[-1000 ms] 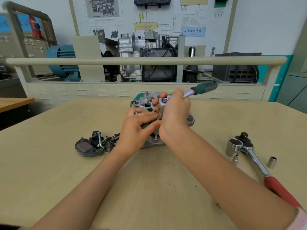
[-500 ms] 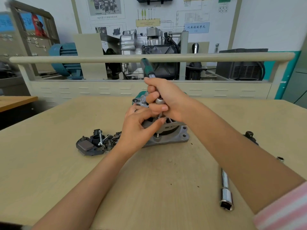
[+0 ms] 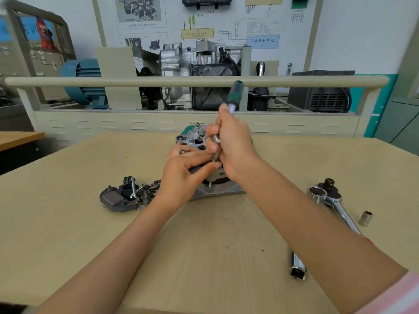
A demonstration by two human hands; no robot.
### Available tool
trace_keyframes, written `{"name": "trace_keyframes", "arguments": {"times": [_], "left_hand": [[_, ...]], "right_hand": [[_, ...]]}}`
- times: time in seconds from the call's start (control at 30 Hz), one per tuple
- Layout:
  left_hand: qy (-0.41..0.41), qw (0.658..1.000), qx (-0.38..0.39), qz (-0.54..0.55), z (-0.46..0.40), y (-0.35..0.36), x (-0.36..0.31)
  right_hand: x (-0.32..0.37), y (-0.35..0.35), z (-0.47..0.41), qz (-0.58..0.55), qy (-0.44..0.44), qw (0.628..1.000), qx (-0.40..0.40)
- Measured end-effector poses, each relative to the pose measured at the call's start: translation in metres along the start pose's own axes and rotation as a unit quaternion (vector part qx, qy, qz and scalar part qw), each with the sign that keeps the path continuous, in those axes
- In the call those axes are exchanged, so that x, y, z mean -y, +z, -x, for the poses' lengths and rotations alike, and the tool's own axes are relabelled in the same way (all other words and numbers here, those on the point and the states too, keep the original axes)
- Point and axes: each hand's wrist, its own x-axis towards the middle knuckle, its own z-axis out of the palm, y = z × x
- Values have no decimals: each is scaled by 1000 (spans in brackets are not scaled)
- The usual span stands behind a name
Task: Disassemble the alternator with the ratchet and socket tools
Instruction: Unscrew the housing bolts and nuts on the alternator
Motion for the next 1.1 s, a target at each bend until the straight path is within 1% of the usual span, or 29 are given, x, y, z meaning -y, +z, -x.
{"name": "trace_keyframes", "arguments": {"times": [0.07,0.13,0.23,0.3,0.4,0.47,0.53,0.63,0.73,0.8,0.9,0.97,1.03,1.1], "left_hand": [[2,1000,-5,4,1,0,0],[2,1000,-5,10,1,0,0],[4,1000,-2,10,0,-1,2],[7,1000,4,3,0,1,3],[-4,1000,-12,-10,0,3,3],[-3,1000,-15,-14,-1,4,3],[3,1000,-15,-15,0,4,3],[7,1000,-15,-10,0,4,4],[1,1000,-17,8,1,4,3],[-1,1000,-15,15,0,3,3],[10,1000,-7,13,-1,2,3],[12,1000,-6,21,-1,2,5],[12,999,-2,34,-1,2,7],[10,999,0,34,-1,1,7]], "right_hand": [[-7,5,5,-42,-50,995,-77],[-12,10,7,-82,-84,985,-125],[-14,11,6,-94,-84,983,-134],[-11,8,5,-57,-59,991,-104],[-1,3,-1,19,-2,999,-38],[7,0,-7,50,46,998,11],[13,-3,-11,82,82,990,80],[17,-3,-15,161,106,966,172],[21,0,-21,230,148,927,256],[24,2,-24,256,173,903,299],[27,3,-27,263,201,879,344],[29,2,-28,260,209,872,359],[28,2,-27,249,208,877,354],[26,0,-24,222,196,895,334]]}}
